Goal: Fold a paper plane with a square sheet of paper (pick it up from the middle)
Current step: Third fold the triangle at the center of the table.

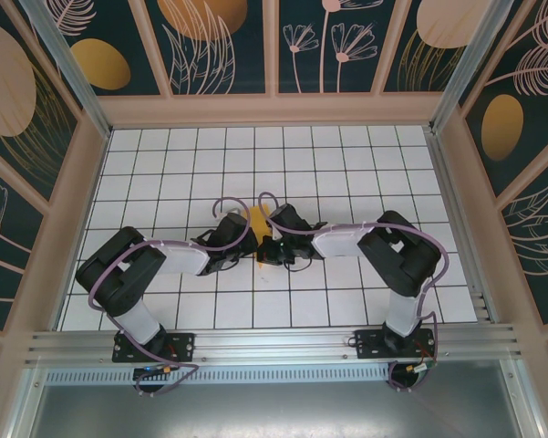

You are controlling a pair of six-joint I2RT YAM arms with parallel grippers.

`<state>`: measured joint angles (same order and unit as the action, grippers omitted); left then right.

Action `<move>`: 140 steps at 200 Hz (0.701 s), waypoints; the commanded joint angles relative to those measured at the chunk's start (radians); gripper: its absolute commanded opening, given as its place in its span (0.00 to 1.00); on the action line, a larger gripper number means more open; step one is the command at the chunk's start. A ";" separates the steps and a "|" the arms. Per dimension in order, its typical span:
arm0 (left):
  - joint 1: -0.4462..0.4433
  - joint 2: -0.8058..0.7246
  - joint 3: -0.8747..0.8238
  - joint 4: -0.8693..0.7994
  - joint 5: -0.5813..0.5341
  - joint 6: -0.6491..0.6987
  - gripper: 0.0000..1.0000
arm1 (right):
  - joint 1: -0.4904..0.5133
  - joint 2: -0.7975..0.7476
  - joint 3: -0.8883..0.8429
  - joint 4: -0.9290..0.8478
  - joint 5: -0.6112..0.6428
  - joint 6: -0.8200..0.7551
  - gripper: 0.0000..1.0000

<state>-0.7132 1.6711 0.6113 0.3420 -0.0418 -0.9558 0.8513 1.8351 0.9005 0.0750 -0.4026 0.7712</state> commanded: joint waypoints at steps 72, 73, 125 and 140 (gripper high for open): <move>0.002 0.023 -0.025 -0.036 0.002 -0.013 0.04 | 0.080 -0.056 -0.100 -0.106 -0.053 0.007 0.05; 0.002 0.022 -0.025 -0.037 0.003 -0.013 0.04 | 0.080 -0.060 -0.102 -0.106 -0.053 0.007 0.05; 0.002 -0.033 -0.012 -0.074 0.034 0.101 0.05 | 0.011 -0.293 -0.098 -0.144 0.172 -0.018 0.29; 0.002 -0.048 -0.015 -0.081 0.034 0.128 0.05 | -0.056 -0.328 -0.138 -0.098 0.170 -0.017 0.37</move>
<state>-0.7139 1.6554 0.6056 0.3267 -0.0231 -0.9047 0.8818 1.5864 0.8066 -0.0341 -0.3210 0.7628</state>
